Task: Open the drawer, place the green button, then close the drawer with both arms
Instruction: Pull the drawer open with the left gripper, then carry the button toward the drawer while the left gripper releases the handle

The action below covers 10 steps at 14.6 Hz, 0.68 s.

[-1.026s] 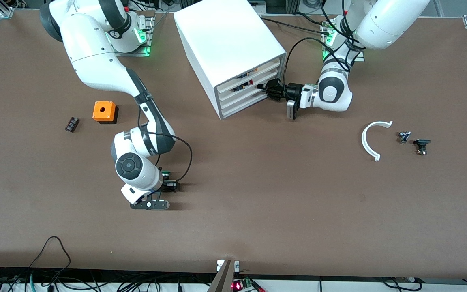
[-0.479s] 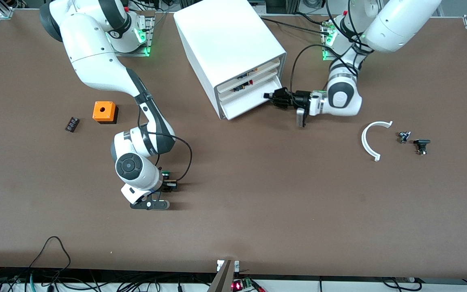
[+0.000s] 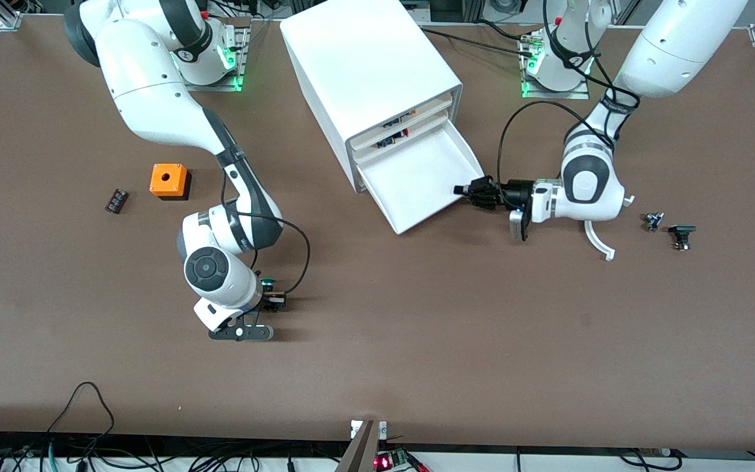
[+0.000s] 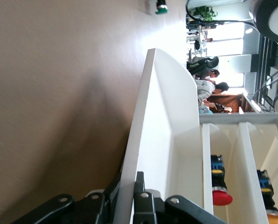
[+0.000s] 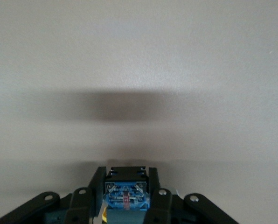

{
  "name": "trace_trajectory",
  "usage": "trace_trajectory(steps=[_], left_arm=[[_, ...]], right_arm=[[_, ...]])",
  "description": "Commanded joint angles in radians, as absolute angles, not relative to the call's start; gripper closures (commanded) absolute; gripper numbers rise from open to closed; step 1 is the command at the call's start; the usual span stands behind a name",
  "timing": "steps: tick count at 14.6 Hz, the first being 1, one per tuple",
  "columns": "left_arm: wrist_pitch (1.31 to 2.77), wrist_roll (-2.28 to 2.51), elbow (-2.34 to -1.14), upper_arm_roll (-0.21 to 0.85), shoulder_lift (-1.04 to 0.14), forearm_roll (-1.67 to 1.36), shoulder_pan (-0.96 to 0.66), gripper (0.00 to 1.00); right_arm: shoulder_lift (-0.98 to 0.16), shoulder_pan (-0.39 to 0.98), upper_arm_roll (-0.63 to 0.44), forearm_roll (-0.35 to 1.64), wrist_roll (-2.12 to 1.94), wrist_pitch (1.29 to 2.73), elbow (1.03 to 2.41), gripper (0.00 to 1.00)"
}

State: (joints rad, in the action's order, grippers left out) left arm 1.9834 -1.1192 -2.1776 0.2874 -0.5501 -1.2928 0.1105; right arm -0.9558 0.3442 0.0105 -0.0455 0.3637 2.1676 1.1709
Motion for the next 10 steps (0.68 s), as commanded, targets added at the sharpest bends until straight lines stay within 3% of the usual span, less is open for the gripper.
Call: trace_trajectory(steps=[1,5,6,7,8,10], left_arm=[[1.974,-1.085,-2.097,0.278,-0.600,-1.244,0.129,1.00],[1.973,-1.085,-2.083,0.253,-0.600,-1.243,0.130,1.00],[1.973,-1.085,-2.079,0.250,-0.598,-1.239,0.130,0.80],[1.973,-1.085,-2.079,0.252,-0.595,-1.235,0.133,0.06],[1.970,-1.083,-2.080,0.250,-0.583,-1.230,0.136,0.00],[1.967,-1.056,-2.080,0.250,-0.549,-1.227,0.146,0.00]], right_arm=[[-0.946,0.353,0.012,-0.061,0.387,2.067,1.089,1.00],[-0.945,0.397,0.009,-0.063,0.480,1.971,1.020,1.00],[-0.945,0.411,0.009,-0.064,0.518,1.953,1.003,1.00],[-0.945,0.428,0.008,-0.064,0.559,1.933,0.990,1.00],[-0.940,0.446,0.008,-0.063,0.602,1.921,0.980,1.00],[-0.916,0.475,0.011,-0.063,0.688,1.899,0.973,1.00]])
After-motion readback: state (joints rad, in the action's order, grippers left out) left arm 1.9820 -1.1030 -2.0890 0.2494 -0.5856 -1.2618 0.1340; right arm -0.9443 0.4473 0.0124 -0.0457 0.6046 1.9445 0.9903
